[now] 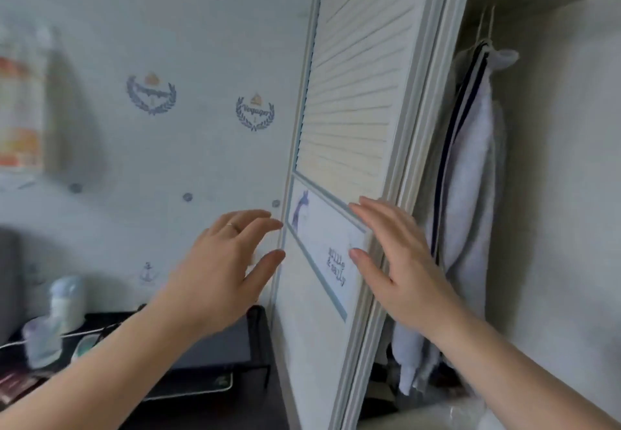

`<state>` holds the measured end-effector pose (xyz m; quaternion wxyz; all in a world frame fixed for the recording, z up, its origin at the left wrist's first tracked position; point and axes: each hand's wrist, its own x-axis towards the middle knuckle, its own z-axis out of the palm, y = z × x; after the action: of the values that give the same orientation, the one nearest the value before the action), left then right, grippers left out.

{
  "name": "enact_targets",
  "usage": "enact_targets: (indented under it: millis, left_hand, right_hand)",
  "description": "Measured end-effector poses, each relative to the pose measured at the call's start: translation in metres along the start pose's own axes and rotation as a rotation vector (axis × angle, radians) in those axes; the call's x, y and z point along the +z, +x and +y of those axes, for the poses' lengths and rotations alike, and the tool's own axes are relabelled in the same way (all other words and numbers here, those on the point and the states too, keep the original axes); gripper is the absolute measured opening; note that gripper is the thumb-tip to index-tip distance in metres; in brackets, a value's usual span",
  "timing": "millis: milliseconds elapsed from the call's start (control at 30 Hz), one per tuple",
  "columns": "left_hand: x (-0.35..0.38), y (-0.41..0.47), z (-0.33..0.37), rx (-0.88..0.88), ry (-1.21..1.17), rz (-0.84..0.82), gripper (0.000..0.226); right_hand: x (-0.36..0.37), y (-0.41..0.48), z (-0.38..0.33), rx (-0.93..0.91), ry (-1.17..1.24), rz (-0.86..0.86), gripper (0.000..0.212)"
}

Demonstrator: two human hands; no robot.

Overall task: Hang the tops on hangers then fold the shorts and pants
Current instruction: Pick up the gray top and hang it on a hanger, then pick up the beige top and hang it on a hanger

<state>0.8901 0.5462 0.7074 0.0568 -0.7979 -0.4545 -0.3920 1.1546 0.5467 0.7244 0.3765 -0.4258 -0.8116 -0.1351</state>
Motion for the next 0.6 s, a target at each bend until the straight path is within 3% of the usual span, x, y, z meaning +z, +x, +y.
enact_targets:
  millis: [300, 600]
  left_hand:
    - [-0.097, -0.250, -0.079, -0.442, 0.245, -0.194, 0.069]
    - [-0.190, -0.474, -0.094, -1.010, 0.454, -0.203, 0.077]
  right_hand:
    - [0.131, -0.056, -0.196, -0.049, 0.165, -0.429, 0.065]
    - [0.233, -0.101, -0.409, -0.414, 0.354, -0.752, 0.073]
